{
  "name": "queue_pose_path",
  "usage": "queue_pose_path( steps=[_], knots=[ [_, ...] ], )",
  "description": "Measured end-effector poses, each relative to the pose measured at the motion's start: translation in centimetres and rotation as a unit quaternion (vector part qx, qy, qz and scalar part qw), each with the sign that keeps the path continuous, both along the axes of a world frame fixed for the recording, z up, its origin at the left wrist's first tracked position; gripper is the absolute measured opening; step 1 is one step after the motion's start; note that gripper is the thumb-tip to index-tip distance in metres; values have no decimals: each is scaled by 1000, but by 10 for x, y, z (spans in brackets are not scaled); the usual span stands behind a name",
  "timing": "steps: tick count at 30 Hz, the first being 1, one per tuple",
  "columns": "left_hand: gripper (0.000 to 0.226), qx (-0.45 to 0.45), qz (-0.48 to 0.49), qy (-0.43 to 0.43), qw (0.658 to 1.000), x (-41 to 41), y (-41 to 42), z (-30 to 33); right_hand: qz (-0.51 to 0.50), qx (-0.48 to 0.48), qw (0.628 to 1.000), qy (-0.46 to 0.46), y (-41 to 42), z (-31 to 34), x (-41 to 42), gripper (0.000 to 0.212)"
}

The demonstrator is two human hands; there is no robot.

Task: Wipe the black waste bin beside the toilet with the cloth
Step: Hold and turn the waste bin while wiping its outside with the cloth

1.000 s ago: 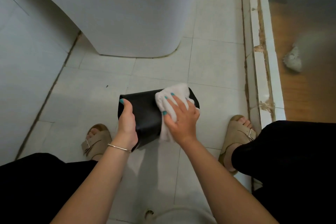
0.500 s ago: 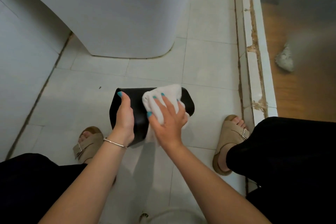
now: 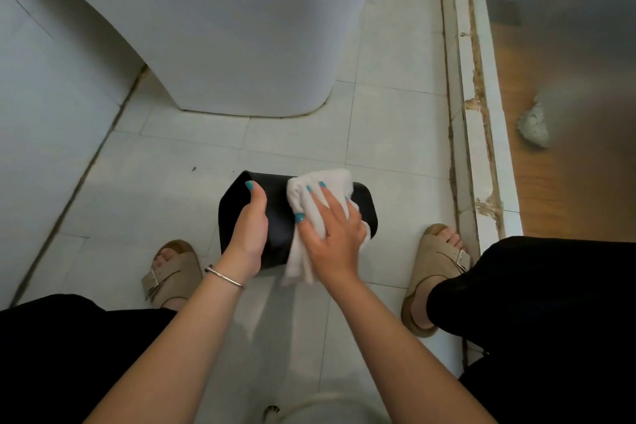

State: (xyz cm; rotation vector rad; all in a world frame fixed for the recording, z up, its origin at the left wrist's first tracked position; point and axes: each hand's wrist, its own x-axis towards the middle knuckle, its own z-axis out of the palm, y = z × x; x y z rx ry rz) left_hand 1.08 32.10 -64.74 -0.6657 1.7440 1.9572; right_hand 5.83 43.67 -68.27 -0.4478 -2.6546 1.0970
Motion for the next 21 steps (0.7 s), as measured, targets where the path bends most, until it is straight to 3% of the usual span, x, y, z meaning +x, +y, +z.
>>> queue_pose_path(
  steps=[4, 6, 9, 12, 15, 21],
  knots=[
    [44, -75, -31, 20, 997, -2, 2, 0, -55, -32, 996, -64, 30, -21, -1, 58],
    [47, -121, -68, 35, 990, -3, 3, -1, -114, -115, 981, -103, 46, -32, 0, 58],
    [44, -96, -137, 89, 982, -1, 5, -2, -162, -231, 951, -122, 47, -39, 4, 57],
    [4, -88, -168, 161, 969, 1, -1, 4, -146, -254, 949, -112, 28, -32, 7, 55],
    [31, -113, -175, 171, 963, 0, -8, 2, -104, -254, 955, -108, 15, -17, -3, 52],
    [44, -160, -282, 143, 935, -11, -21, 13, -40, -251, 962, -96, 13, -1, -22, 53]
  ],
)
